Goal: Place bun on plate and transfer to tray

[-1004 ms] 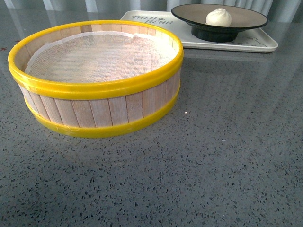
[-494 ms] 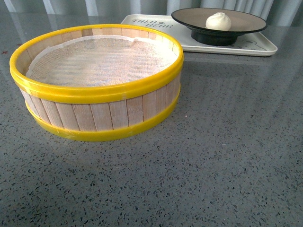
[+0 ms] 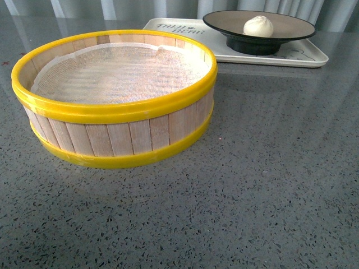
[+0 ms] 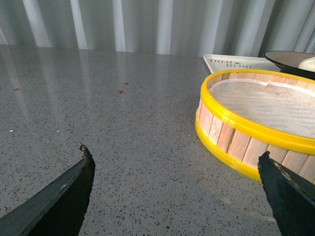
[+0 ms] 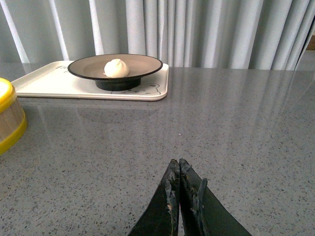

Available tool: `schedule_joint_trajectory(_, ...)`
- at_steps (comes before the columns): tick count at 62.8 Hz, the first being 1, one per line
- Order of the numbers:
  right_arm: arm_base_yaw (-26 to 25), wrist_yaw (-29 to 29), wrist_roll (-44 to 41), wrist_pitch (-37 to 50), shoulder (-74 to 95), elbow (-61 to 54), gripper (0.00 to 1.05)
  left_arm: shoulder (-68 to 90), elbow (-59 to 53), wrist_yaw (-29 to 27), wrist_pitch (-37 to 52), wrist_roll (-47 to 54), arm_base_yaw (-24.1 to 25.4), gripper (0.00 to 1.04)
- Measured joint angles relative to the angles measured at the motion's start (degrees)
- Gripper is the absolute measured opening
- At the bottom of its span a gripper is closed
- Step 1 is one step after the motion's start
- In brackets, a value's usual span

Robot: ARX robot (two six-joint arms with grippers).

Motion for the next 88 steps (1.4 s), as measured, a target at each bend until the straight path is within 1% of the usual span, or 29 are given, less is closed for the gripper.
schedule_joint_trajectory(5,0.00,0.00,-0.02,-1.38,-1.33,0.00,0.02,0.00,0.00,0.00,0.00,0.00,0.00,0.98)
schedule_joint_trajectory(9,0.02,-0.04,-0.04,-8.83,-6.78,0.04,0.02,0.00,0.00,0.00,0.00,-0.02,0.00,0.98)
schedule_joint_trajectory(11,0.02,-0.02,-0.04,-10.36,-8.44,0.04,0.02,0.00,0.00,-0.04,0.00,-0.02,0.00,0.98)
schedule_joint_trajectory(30,0.02,-0.02,-0.04,-10.84,-10.49,0.04,0.02,0.00,0.00,0.02,0.00,-0.02,0.00,0.98)
schedule_joint_trajectory(31,0.02,-0.02,-0.11,-10.84,-10.49,0.04,0.03,0.00,0.00,0.00,0.00,-0.02,0.00,0.98)
schedule_joint_trajectory(35,0.02,0.00,-0.09,-10.88,-10.49,0.04,0.17,0.00,0.00,0.02,0.00,0.00,0.00,0.98)
schedule_joint_trajectory(36,0.02,-0.02,-0.09,-10.88,-10.49,0.04,0.18,0.00,0.00,0.02,0.00,-0.02,0.00,0.98)
schedule_joint_trajectory(39,0.02,-0.02,-0.09,-10.88,-10.49,0.04,0.31,0.00,0.00,0.02,0.00,0.00,0.00,0.98)
schedule_joint_trajectory(42,0.02,-0.02,-0.09,-10.88,-10.49,0.04,0.38,0.00,0.00,0.00,0.00,-0.02,0.00,0.98)
schedule_joint_trajectory(48,0.02,-0.02,-0.09,-10.88,-10.49,0.04,0.59,0.00,0.00,0.02,0.00,-0.02,0.00,0.98)
schedule_joint_trajectory(62,0.02,-0.02,-0.09,-10.88,-10.49,0.04,0.97,0.00,0.00,0.02,0.00,0.00,0.00,0.98)
schedule_joint_trajectory(64,0.02,-0.02,-0.02,-10.88,-10.49,0.04,0.98,0.00,0.00,0.02,0.00,-0.02,0.00,0.98)
schedule_joint_trajectory(67,0.02,-0.02,-0.07,-10.88,-10.49,0.04,0.95,0.00,0.00,0.00,0.00,-0.02,0.00,0.98)
schedule_joint_trajectory(88,0.02,-0.02,-0.04,-10.88,-10.49,0.04,0.96,0.00,0.00,0.00,0.00,0.00,0.00,0.98)
